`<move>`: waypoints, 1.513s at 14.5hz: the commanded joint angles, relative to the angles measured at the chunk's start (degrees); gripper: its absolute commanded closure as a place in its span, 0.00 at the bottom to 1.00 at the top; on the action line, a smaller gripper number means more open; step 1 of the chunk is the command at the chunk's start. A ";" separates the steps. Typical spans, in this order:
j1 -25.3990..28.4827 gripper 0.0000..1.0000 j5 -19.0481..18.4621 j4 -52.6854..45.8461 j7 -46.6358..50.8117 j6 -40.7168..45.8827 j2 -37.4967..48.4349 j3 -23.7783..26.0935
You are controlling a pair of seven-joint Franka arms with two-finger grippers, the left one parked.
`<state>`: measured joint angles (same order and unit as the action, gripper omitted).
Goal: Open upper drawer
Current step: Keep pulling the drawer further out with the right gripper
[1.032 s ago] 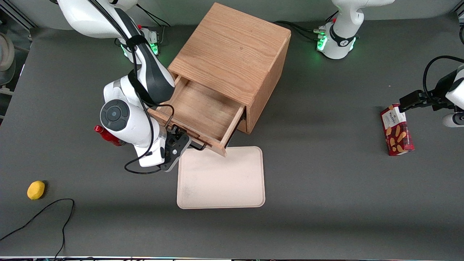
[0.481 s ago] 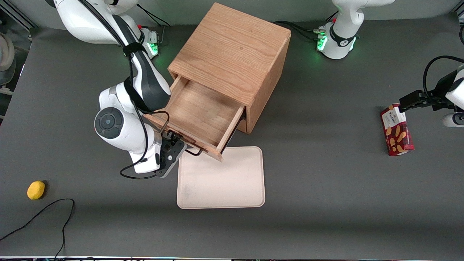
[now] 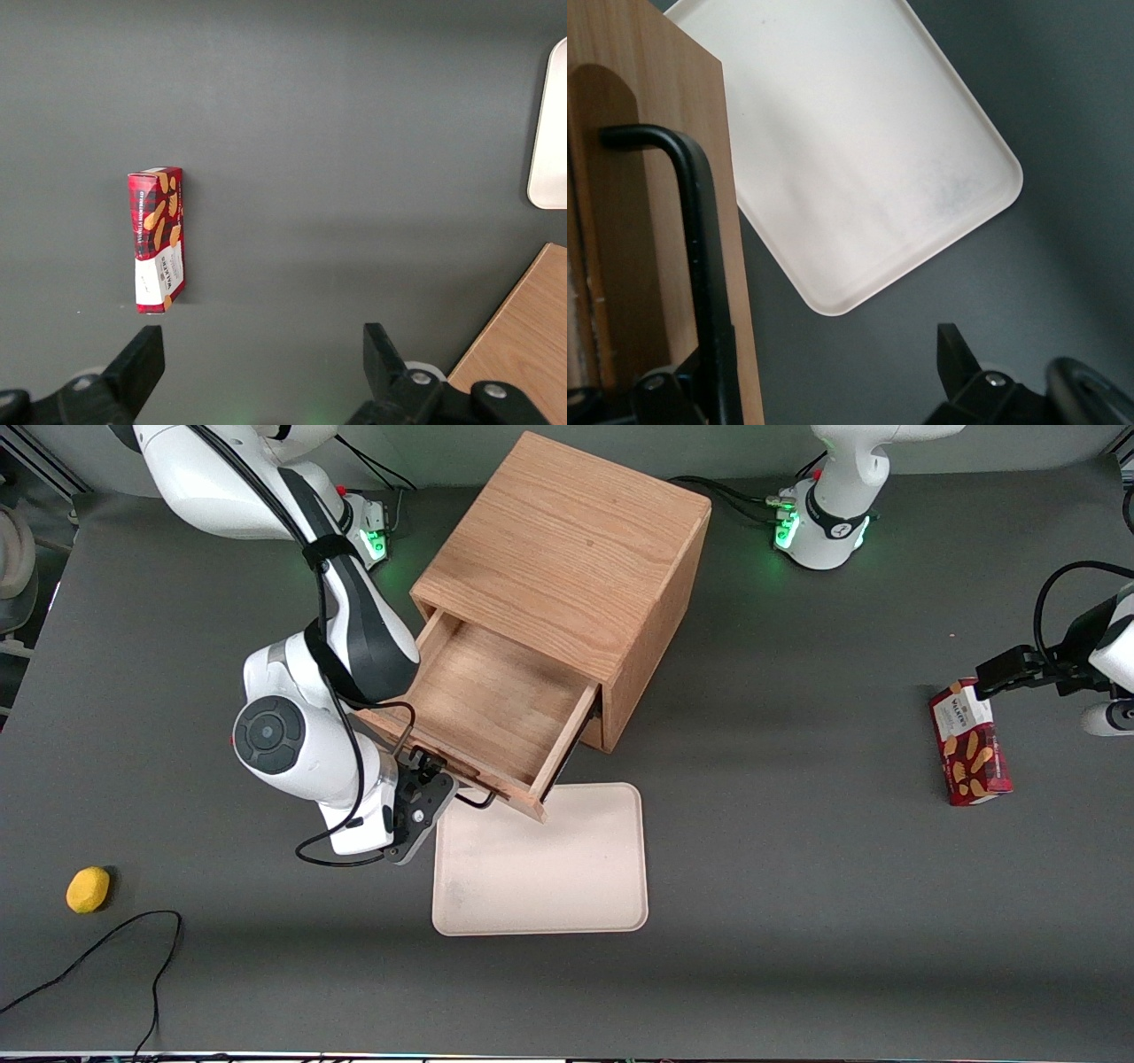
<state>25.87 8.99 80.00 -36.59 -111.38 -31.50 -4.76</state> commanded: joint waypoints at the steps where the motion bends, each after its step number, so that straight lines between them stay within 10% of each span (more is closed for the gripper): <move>1: -0.65 0.00 1.12 -5.12 -1.56 1.60 -2.86 0.27; 22: -3.55 0.00 1.38 -9.42 1.34 2.40 -5.59 0.36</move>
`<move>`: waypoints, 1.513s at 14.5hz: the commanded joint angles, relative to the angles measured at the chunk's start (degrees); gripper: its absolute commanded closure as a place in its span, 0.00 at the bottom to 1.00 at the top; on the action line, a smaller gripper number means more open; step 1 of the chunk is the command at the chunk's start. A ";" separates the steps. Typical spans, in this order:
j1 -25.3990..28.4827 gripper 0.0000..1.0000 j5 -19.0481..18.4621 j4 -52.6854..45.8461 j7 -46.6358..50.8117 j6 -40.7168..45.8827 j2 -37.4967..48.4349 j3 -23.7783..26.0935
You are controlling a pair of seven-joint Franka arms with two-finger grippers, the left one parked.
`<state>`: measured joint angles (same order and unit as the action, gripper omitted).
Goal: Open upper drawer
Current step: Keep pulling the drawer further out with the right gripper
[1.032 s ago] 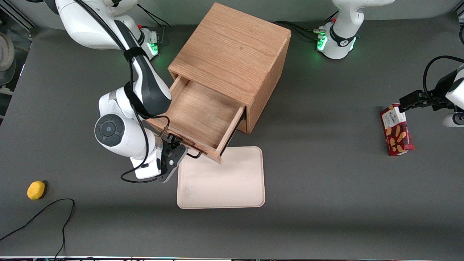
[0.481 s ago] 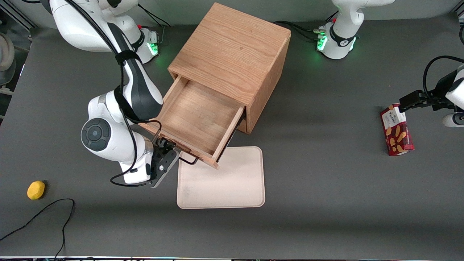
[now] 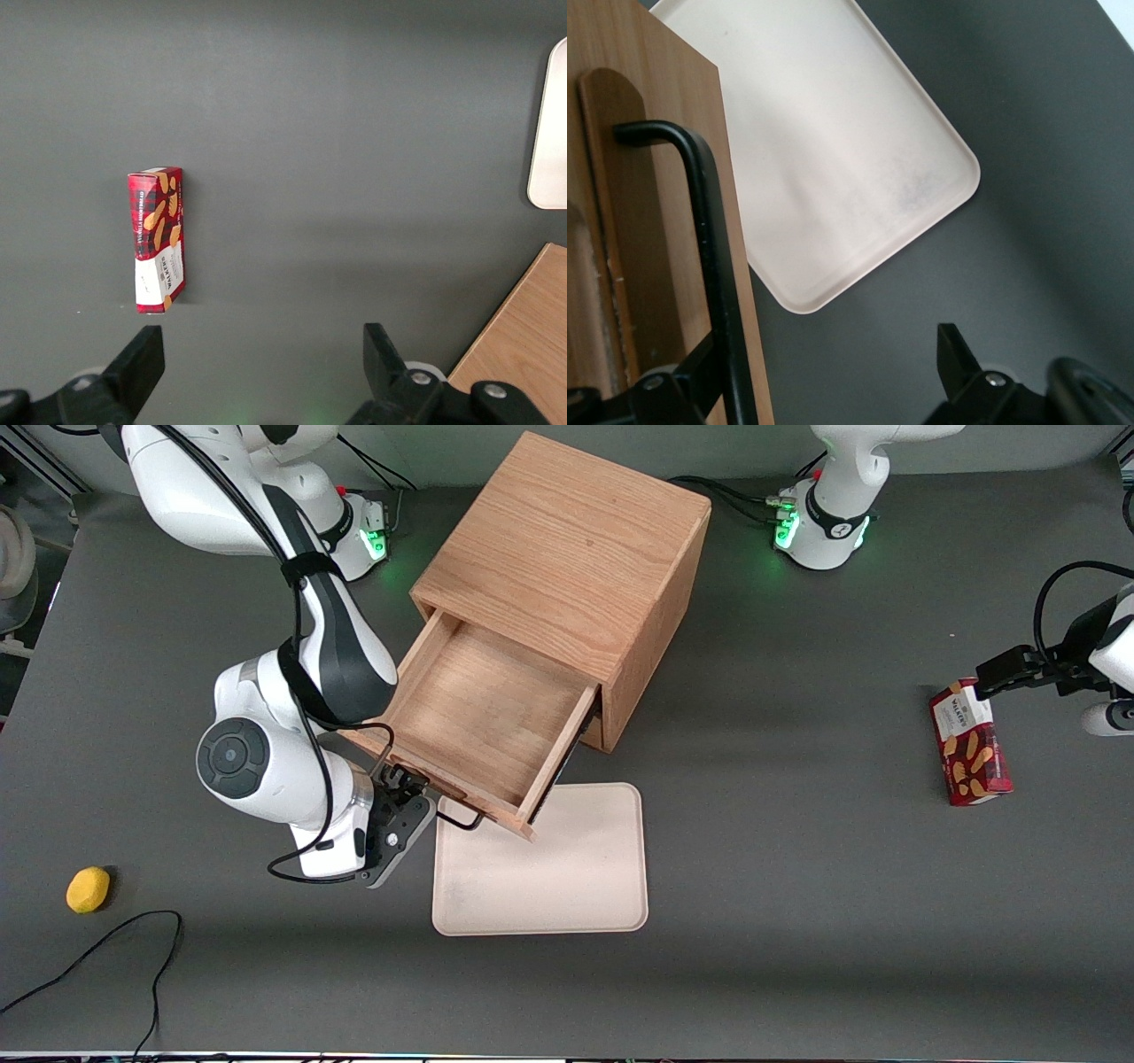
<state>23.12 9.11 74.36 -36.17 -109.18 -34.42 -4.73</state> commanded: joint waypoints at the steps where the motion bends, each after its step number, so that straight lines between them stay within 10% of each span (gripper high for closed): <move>1: -0.89 0.00 1.78 -3.87 0.93 0.19 -2.76 0.34; 22: -3.17 0.00 1.96 -6.69 1.19 2.20 -3.12 1.22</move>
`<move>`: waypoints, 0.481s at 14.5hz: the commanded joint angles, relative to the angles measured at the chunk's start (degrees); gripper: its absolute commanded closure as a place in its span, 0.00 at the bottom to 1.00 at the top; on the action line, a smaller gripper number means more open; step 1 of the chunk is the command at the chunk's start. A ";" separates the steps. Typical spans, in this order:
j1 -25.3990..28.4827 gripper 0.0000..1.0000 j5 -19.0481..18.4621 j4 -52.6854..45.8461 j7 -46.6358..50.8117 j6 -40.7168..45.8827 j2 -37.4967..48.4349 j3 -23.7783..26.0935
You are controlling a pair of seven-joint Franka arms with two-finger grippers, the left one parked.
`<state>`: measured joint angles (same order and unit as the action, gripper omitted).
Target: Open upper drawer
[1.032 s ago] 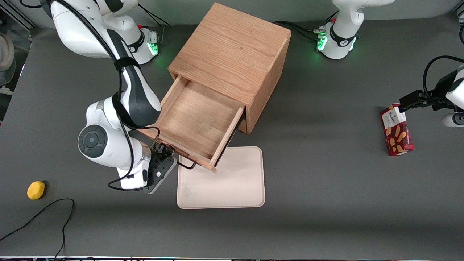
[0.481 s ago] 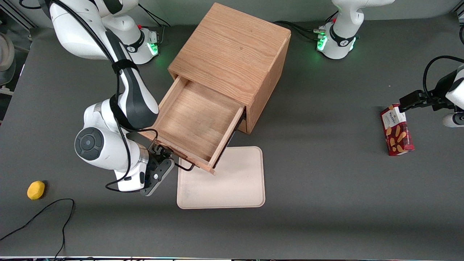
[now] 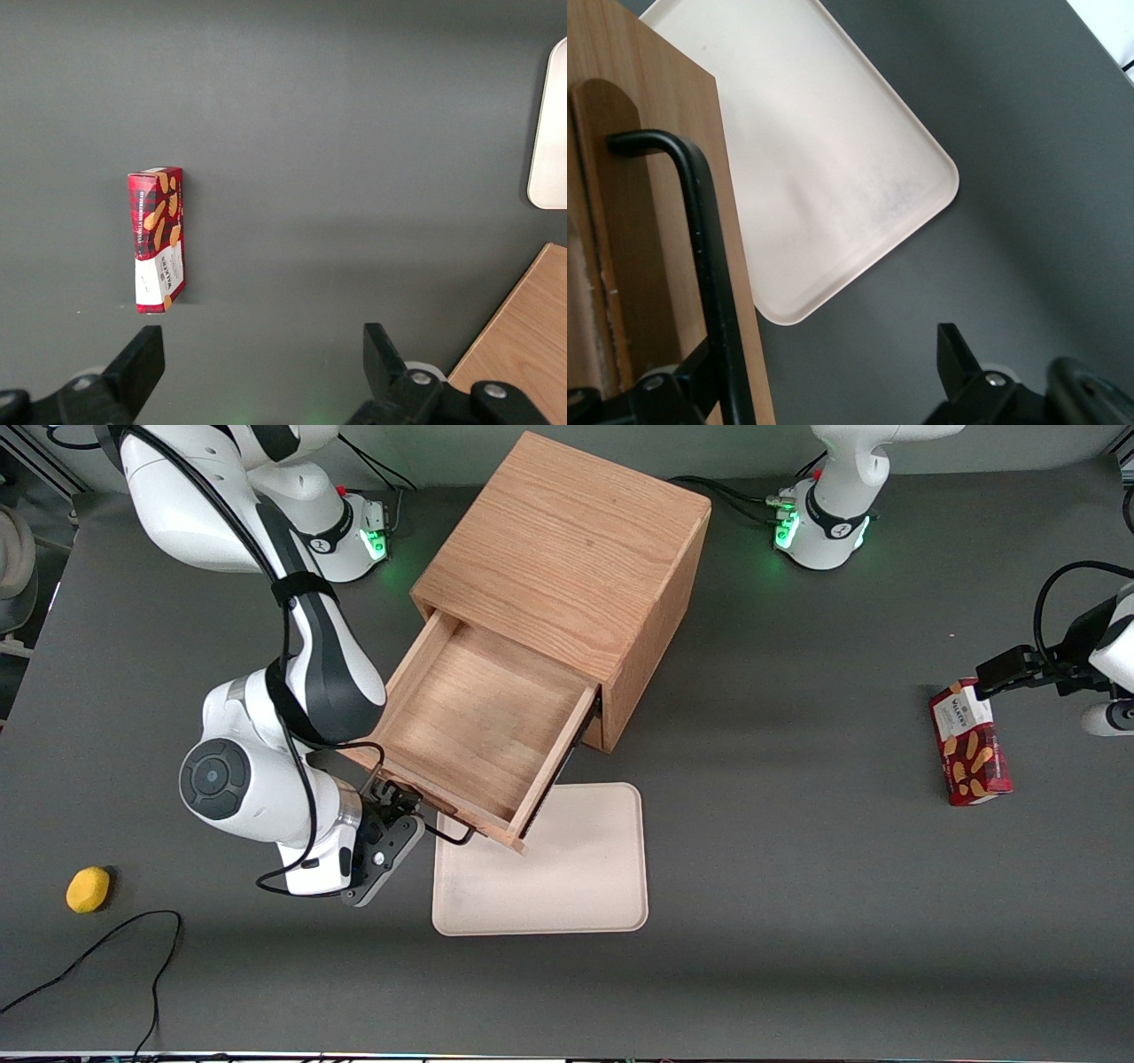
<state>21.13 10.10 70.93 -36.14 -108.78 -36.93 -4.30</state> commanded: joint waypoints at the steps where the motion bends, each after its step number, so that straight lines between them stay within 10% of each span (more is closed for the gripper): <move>1: -1.18 0.00 0.97 -3.60 1.33 2.78 -0.25 0.79; 7: -1.53 0.00 0.97 -5.36 1.69 8.23 2.55 0.61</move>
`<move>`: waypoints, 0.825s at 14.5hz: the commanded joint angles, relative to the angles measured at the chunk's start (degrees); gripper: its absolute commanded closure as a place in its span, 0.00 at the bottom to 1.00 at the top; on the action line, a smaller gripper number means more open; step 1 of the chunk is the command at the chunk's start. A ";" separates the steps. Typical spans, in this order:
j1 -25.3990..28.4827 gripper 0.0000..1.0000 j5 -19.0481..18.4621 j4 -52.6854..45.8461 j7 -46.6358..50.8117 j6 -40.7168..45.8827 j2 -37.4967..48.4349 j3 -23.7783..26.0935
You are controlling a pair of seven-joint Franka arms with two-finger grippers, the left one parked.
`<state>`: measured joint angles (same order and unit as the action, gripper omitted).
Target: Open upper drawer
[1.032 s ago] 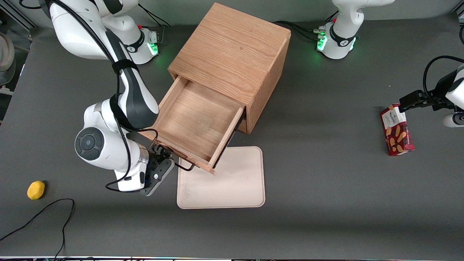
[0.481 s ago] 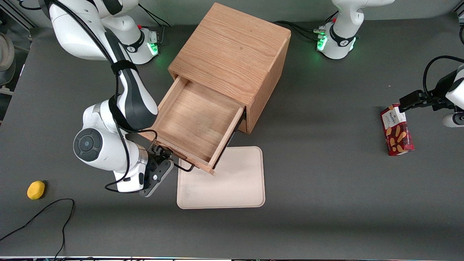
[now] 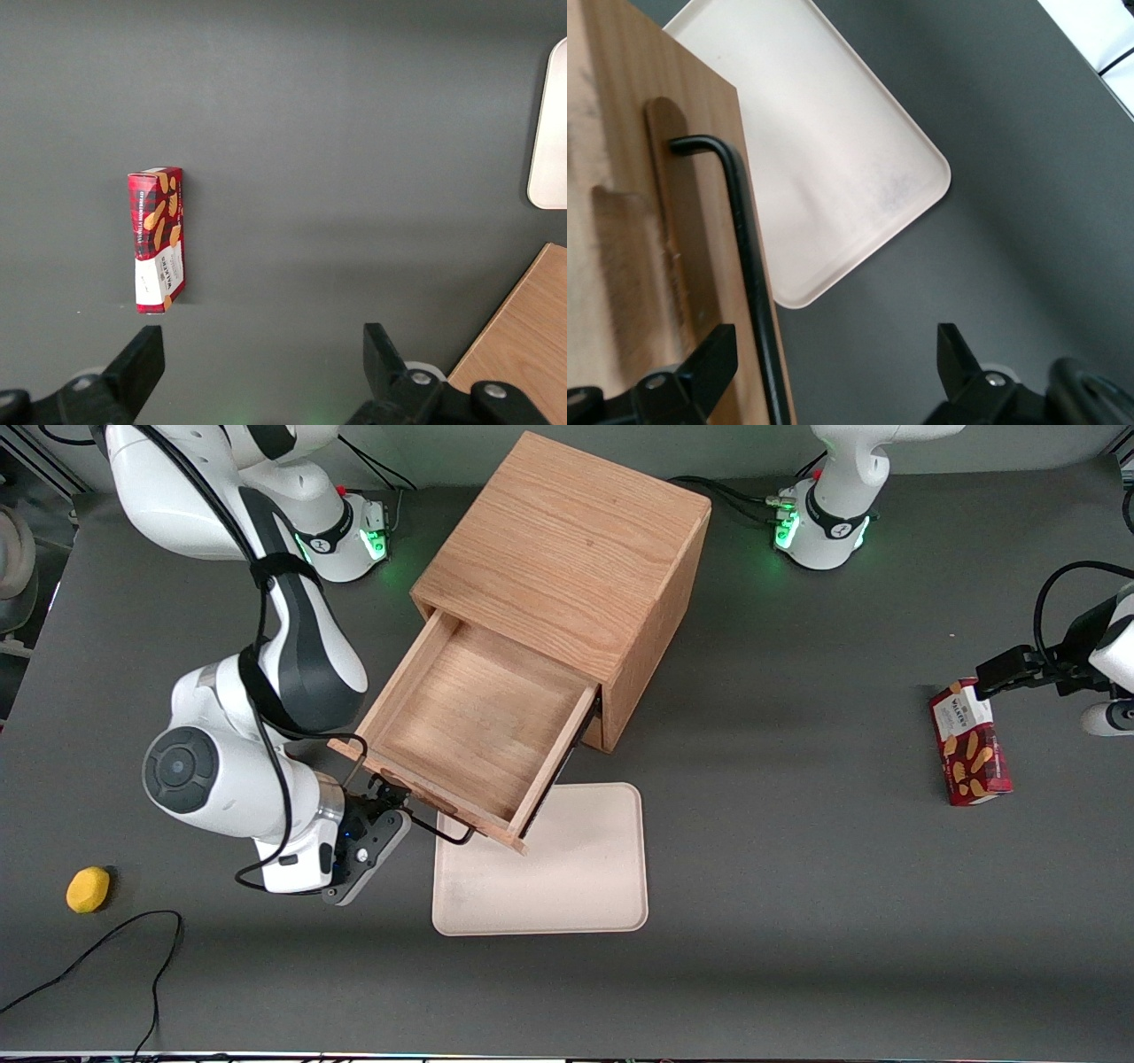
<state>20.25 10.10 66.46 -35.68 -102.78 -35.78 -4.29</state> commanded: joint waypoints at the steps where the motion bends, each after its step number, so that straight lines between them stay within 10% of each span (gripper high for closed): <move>1: -0.65 0.00 0.97 -0.90 2.44 3.19 2.28 0.60; 12: -0.47 0.00 -2.46 2.25 14.56 8.56 14.58 0.16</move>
<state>19.99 8.90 65.28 -24.84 -94.72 -25.21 -4.43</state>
